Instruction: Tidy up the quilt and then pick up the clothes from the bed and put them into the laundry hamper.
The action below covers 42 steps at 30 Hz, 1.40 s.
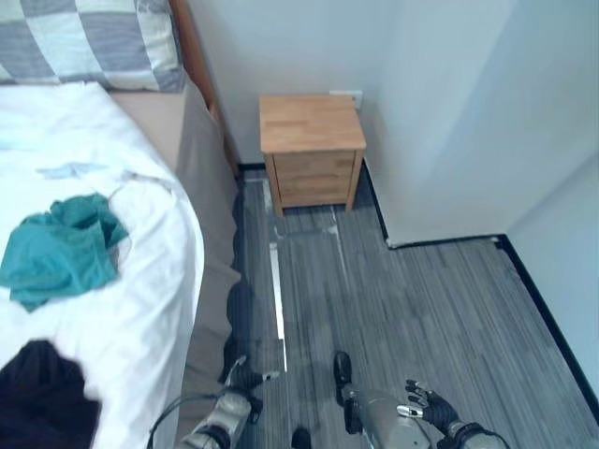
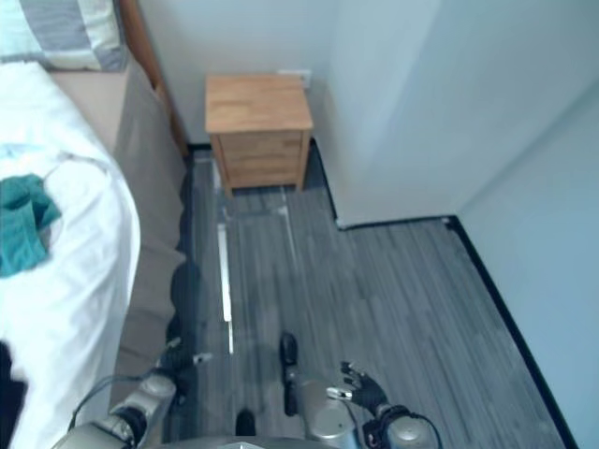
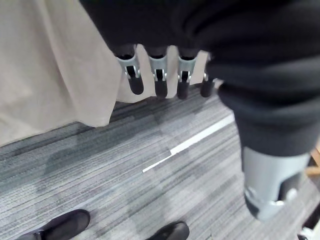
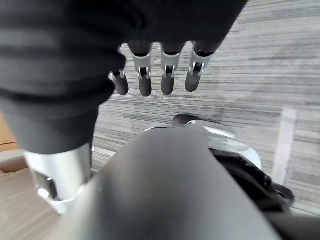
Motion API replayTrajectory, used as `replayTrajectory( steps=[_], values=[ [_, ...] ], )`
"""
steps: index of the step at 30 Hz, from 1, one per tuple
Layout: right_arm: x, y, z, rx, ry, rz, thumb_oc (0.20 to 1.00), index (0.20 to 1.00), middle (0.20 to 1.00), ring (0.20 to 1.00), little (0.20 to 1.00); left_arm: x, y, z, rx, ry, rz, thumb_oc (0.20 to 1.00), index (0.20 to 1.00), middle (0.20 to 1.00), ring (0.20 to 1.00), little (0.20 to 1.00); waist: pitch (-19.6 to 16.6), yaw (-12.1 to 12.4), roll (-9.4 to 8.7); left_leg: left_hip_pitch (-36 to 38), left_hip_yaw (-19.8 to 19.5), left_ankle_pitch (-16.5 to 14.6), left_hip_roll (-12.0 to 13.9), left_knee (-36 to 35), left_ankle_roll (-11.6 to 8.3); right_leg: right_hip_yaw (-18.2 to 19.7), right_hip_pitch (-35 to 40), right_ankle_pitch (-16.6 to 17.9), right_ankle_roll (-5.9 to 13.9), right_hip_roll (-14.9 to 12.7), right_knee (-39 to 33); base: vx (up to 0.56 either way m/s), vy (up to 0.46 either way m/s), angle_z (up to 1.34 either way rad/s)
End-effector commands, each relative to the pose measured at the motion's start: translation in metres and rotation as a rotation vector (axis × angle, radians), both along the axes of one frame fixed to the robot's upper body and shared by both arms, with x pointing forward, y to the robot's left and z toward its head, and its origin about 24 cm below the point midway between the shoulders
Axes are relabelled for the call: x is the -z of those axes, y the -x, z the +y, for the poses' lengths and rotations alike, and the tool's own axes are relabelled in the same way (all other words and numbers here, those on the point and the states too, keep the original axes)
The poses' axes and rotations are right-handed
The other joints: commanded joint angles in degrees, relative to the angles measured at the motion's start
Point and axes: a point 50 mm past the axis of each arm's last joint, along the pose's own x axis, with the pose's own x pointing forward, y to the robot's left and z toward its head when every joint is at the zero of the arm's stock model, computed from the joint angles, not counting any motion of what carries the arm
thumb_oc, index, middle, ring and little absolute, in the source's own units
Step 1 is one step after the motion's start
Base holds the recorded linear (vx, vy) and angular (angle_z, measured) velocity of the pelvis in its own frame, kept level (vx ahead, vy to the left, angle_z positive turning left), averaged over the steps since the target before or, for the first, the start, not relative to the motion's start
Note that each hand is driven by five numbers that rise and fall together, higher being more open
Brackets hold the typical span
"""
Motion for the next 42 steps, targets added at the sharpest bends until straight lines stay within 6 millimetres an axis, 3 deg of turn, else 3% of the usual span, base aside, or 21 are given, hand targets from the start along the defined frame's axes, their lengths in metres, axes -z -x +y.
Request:
replayTrajectory(
  steps=[1,2,4,6,7,9,10,12,13,16,17,20,24,26,27,30,33,35,39,41,42],
  values=[
    [-0.005,-0.011,-0.015,-0.002,0.077,-0.003,1.000,1.000,1.000,1.000,1.000,-0.003,-0.001,0.009,-0.086,-0.024,-0.045,1.000,1.000,1.000,1.000,1.000,-1.91,1.28,-1.42,-1.97,8.23,-0.39,-2.23,16.65,-3.01,1.20,5.00,0.05,6.17,-2.79,-7.37,0.38,-0.185,0.43],
    [-0.003,-0.008,-0.031,0.031,0.116,0.047,1.000,1.000,1.000,1.000,1.000,-0.001,0.005,0.007,-0.115,0.008,-0.052,1.000,1.000,1.000,1.000,1.000,-1.41,3.89,-2.23,-12.15,8.17,6.47,-1.70,36.01,-5.27,1.69,9.93,-0.75,4.42,-3.50,-9.81,0.35,-0.186,0.35],
    [-0.002,-0.003,-0.040,0.014,0.153,0.073,1.000,1.000,1.000,1.000,1.000,-0.001,0.006,0.006,-0.102,0.010,-0.050,1.000,1.000,1.000,1.000,1.000,-0.67,6.21,-3.32,-21.70,9.00,7.23,-0.74,42.02,-4.92,0.76,13.32,-1.30,3.91,-4.90,-10.38,0.40,-0.175,0.30],
    [-0.001,-0.002,-0.040,-0.023,0.174,0.082,1.000,1.000,1.000,1.000,1.000,0.001,0.009,0.008,-0.107,0.007,-0.039,1.000,1.000,1.000,1.000,1.000,-0.44,7.84,-3.44,-23.24,11.22,5.93,-0.01,35.90,-4.31,-0.99,15.61,-2.34,4.26,-5.30,-10.55,0.43,-0.019,-0.04],
    [0.000,-0.004,-0.037,-0.046,0.186,0.075,1.000,1.000,1.000,1.000,1.000,0.003,0.016,0.010,-0.127,0.013,-0.021,1.000,1.000,1.000,1.000,1.000,-0.42,9.45,-2.93,-21.56,14.95,4.96,-0.44,23.73,-4.09,-3.19,17.95,-4.01,4.98,-5.30,-10.88,0.42,0.055,0.00],
    [0.000,-0.004,-0.036,-0.054,0.187,0.062,1.000,1.000,1.000,1.000,1.000,0.005,0.020,0.009,-0.133,0.017,-0.010,1.000,1.000,1.000,1.000,1.000,-0.34,9.89,-2.68,-20.38,17.27,5.28,-0.75,18.31,-4.20,-4.27,18.98,-4.60,5.42,-5.45,-10.88,0.35,0.073,0.15],
    [-0.002,-0.005,-0.035,-0.040,0.187,0.027,1.000,1.000,1.000,1.000,1.000,0.007,0.024,0.007,-0.135,0.018,0.003,1.000,1.000,1.000,1.000,1.000,-0.89,9.77,-1.83,-20.12,23.52,6.87,0.34,11.82,-4.65,-7.17,20.41,-5.57,5.82,-5.29,-10.88,0.42,0.068,0.30],
    [-0.006,-0.008,-0.034,0.004,0.166,-0.027,1.000,1.000,1.000,1.000,1.000,0.009,0.027,0.004,-0.114,0.017,0.013,1.000,1.000,1.000,1.000,1.000,-1.37,8.80,-1.33,-20.24,30.73,7.96,3.23,10.08,-5.25,-10.15,22.70,-8.20,5.95,-5.04,-9.91,0.42,0.082,0.63],
    [-0.011,-0.015,-0.029,0.014,0.160,-0.090,1.000,1.000,1.000,1.000,1.000,0.009,0.029,0.006,-0.134,0.029,0.023,1.000,1.000,1.000,1.000,1.000,-2.36,8.56,-1.39,-19.09,33.71,7.19,3.55,8.57,-4.00,-11.95,23.02,-10.45,5.81,-4.85,-7.38,0.34,0.113,1.14],
    [-0.020,-0.030,-0.027,0.024,0.165,-0.156,1.000,1.000,1.000,1.000,1.000,0.008,0.028,0.010,-0.128,0.005,0.035,1.000,1.000,1.000,1.000,1.000,-3.47,9.89,-1.37,-18.62,34.57,7.20,2.60,7.03,-2.40,-13.32,22.86,-12.94,6.64,-4.73,-0.39,0.28,0.078,0.87],
    [-0.030,-0.042,-0.030,0.059,0.146,-0.218,1.000,1.000,1.000,1.000,1.000,0.006,0.027,0.017,-0.149,-0.011,0.031,1.000,1.000,1.000,1.000,1.000,-3.44,10.00,-0.68,-16.67,32.72,7.48,2.39,4.67,-0.95,-12.99,17.01,-10.34,9.19,-7.49,14.76,0.29,0.064,0.48],
    [-0.040,-0.050,-0.034,0.073,0.152,-0.294,1.000,1.000,1.000,1.000,1.000,0.003,0.025,0.024,-0.164,-0.025,0.016,1.000,1.000,1.000,1.000,1.000,-2.41,9.07,-0.08,-13.11,28.62,7.56,2.45,1.24,-0.18,-10.72,11.40,-9.31,9.90,-9.11,22.47,0.26,-0.085,1.14],
    [-0.069,-0.071,-0.038,0.100,0.165,-0.500,1.000,1.000,1.000,1.000,1.000,-0.003,0.019,0.034,-0.177,-0.043,-0.029,1.000,1.000,1.000,1.000,1.000,-1.18,7.55,-0.53,-9.01,20.05,9.01,3.29,-3.37,-1.25,-6.27,10.64,-7.57,9.02,-6.42,9.55,0.21,-0.306,1.49],
    [-0.101,-0.084,-0.050,0.142,0.181,-0.644,1.000,1.000,1.000,1.000,1.000,-0.004,0.019,0.036,-0.150,-0.045,-0.030,1.000,1.000,1.000,1.000,1.000,-1.57,5.35,-1.99,-8.03,12.80,7.95,1.47,-4.87,-1.14,2.23,11.27,-4.18,9.28,-5.39,-2.80,0.39,-0.368,1.94],
    [-0.119,-0.089,-0.054,0.137,0.179,-0.744,1.000,1.000,1.000,1.000,1.000,-0.003,0.022,0.036,-0.156,-0.050,-0.026,1.000,1.000,1.000,1.000,1.000,-2.15,3.98,-2.68,-8.11,7.34,7.27,0.22,-5.04,-0.46,10.46,10.43,-1.33,9.76,-4.81,-6.73,0.42,-0.406,2.10],
    [-0.157,-0.101,-0.053,0.050,0.212,-0.911,1.000,1.000,1.000,1.000,1.000,0.000,0.039,0.044,-0.188,-0.062,0.003,1.000,1.000,1.000,1.000,1.000,-2.48,2.86,-3.41,-7.03,0.47,5.53,-0.63,-4.40,-0.31,19.51,8.84,1.10,10.33,-3.00,-8.57,0.32,-0.378,2.10],
    [-0.182,-0.116,-0.056,-0.026,0.258,-0.978,1.000,1.000,1.000,1.000,1.000,0.001,0.052,0.051,-0.215,-0.069,0.021,1.000,1.000,1.000,1.000,1.000,-2.75,4.14,-3.54,-7.27,-0.07,5.95,0.26,-4.13,-1.35,18.29,11.17,0.01,9.29,-2.81,-9.68,0.21,-0.315,0.93],
    [-0.222,-0.141,-0.049,-0.138,0.345,-1.079,1.000,1.000,1.000,1.000,1.000,0.003,0.068,0.060,-0.273,-0.058,0.040,1.000,1.000,1.000,1.000,1.000,-2.89,6.68,-3.85,-7.40,-0.55,6.66,1.50,-3.19,-2.91,16.25,13.37,-1.31,8.22,-2.77,-9.79,0.27,-0.335,0.41],
    [-0.269,-0.184,-0.038,-0.194,0.532,-1.119,1.000,1.000,1.000,1.000,1.000,0.004,0.078,0.064,-0.222,-0.077,0.085,1.000,1.000,1.000,1.000,1.000,-2.84,10.25,-4.03,-8.76,0.67,9.22,4.12,-3.86,-5.92,12.44,16.82,-4.14,6.73,-2.40,-10.88,0.21,-0.268,0.54],
    [-0.284,-0.199,-0.049,-0.149,0.694,-1.091,1.000,1.000,1.000,1.000,1.000,0.003,0.074,0.061,-0.111,-0.098,0.080,1.000,1.000,1.000,1.000,1.000,-2.46,11.08,-4.12,-12.38,7.25,9.38,5.62,0.00,-7.08,7.13,17.26,-5.20,6.42,-3.71,-10.88,0.06,-0.224,0.80],
    [-0.294,-0.205,-0.058,-0.126,0.780,-1.076,1.000,1.000,1.000,1.000,1.000,0.002,0.066,0.056,-0.046,-0.100,0.060,1.000,1.000,1.000,1.000,1.000,-2.19,10.79,-4.03,-14.89,13.03,8.81,6.27,3.49,-7.42,3.14,16.72,-5.59,6.11,-4.57,-10.88,-0.03,-0.142,1.35]
  ],
)
